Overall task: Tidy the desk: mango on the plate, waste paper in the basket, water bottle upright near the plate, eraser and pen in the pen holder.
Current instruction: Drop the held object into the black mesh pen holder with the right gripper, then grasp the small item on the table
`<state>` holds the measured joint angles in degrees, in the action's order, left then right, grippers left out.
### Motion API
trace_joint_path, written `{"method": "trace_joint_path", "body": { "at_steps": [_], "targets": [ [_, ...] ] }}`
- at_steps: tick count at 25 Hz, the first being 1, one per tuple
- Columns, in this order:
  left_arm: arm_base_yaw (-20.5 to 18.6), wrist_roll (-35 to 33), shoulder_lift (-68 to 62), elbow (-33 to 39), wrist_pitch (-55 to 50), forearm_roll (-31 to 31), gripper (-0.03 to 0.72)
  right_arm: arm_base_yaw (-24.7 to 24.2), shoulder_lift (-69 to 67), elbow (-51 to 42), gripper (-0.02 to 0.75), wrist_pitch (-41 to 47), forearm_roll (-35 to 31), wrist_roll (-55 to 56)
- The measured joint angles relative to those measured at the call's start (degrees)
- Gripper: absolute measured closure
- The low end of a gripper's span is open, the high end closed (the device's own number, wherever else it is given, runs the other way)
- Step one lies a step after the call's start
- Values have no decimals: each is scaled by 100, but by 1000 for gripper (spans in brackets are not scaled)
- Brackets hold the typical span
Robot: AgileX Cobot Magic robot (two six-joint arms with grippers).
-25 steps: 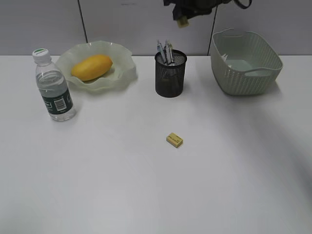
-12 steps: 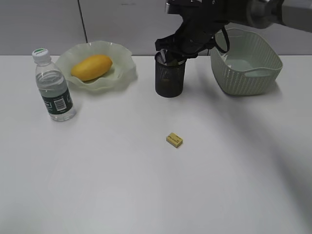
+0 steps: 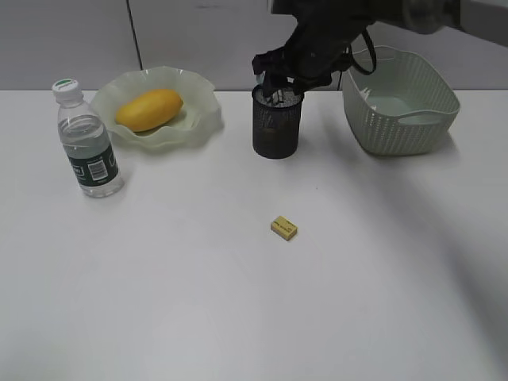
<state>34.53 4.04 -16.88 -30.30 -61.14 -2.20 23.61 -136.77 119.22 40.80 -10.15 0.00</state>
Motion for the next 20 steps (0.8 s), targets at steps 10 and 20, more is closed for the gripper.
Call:
{"method": "trace_joint_path", "body": {
  "at_steps": [10, 20],
  "targets": [
    [0, 0, 0, 0, 0, 0, 276, 5, 201, 2090, 248, 1866, 237, -46],
    [0, 0, 0, 0, 0, 0, 276, 11, 1457, 1606, 259, 2816, 721, 0]
  ]
}}
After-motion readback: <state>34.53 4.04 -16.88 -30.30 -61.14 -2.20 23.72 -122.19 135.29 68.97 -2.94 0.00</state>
